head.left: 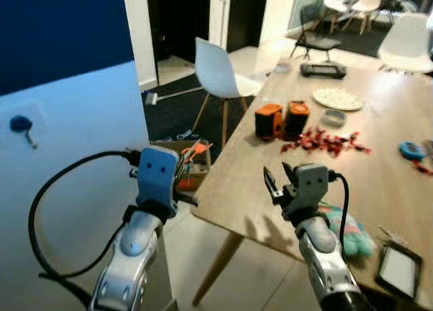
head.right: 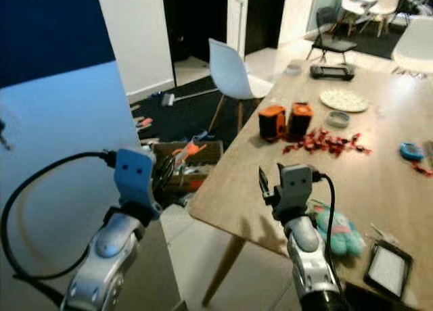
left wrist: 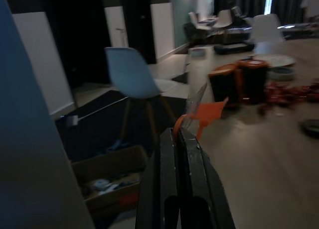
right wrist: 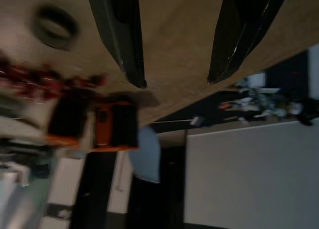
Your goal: Hang keys on a hook
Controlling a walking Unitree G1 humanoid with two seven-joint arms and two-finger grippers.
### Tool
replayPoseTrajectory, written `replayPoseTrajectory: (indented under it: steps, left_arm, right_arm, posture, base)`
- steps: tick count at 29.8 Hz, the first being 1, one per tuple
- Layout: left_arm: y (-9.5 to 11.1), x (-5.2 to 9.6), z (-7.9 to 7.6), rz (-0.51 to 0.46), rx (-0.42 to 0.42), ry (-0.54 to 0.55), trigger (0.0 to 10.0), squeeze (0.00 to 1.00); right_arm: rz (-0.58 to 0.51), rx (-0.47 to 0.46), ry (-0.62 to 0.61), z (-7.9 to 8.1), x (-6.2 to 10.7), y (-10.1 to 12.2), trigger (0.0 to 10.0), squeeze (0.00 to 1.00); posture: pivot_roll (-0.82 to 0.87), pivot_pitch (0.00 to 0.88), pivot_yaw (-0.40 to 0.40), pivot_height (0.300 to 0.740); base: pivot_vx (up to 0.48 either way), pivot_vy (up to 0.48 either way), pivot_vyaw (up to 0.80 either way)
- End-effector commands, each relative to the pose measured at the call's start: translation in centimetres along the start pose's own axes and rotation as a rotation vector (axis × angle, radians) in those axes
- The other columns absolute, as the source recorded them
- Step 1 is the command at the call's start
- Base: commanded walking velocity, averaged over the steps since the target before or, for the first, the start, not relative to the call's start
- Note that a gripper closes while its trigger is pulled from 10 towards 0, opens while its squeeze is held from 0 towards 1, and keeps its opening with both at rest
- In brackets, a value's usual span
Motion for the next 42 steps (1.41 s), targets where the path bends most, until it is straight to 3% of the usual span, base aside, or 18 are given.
replayPoseTrajectory:
  steps: [1,19,29,42]
  left_arm:
    - [-0.35,0.2,0.08,0.008,-0.006,0.001,10.0,0.0]
    - [-0.32,0.28,0.11,0.009,-0.008,0.002,10.0,0.0]
    - [-0.41,0.3,0.1,0.011,-0.014,0.005,10.0,0.0]
    - [-0.53,0.36,0.13,0.016,-0.016,0.005,10.0,0.0]
  right_arm:
    - [0.021,-0.008,0.001,0.15,0.3,-0.68,10.0,0.0]
    - [0.02,0.007,0.008,0.35,0.41,-0.73,10.0,0.0]
    - [0.018,0.008,0.01,0.38,0.4,-0.66,10.0,0.0]
    - [0.017,0.009,0.013,0.47,0.45,-0.66,10.0,0.0]
  posture:
    - [0.14,0.077,-0.024,0.74]
    - [0.15,0.088,-0.022,0.74]
    - [0.15,0.088,-0.022,0.74]
    - [0.15,0.092,-0.021,0.74]
  base:
    - [-0.296,0.0,0.0]
    - [-0.283,0.0,0.0]
    - [0.0,0.0,0.0]
    - [0.0,0.0,0.7]
Point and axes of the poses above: a point about 5 cm out from each wrist's last joint towards the gripper, its own x axis pointing back from the gripper into the wrist, its own y axis along the axis of the wrist's last joint, z = x × y, the point moved 5 cm from there along -x, pointing out of the wrist towards the gripper, and after that the axes turned 3 degrees about x, right-handed, at the moved point
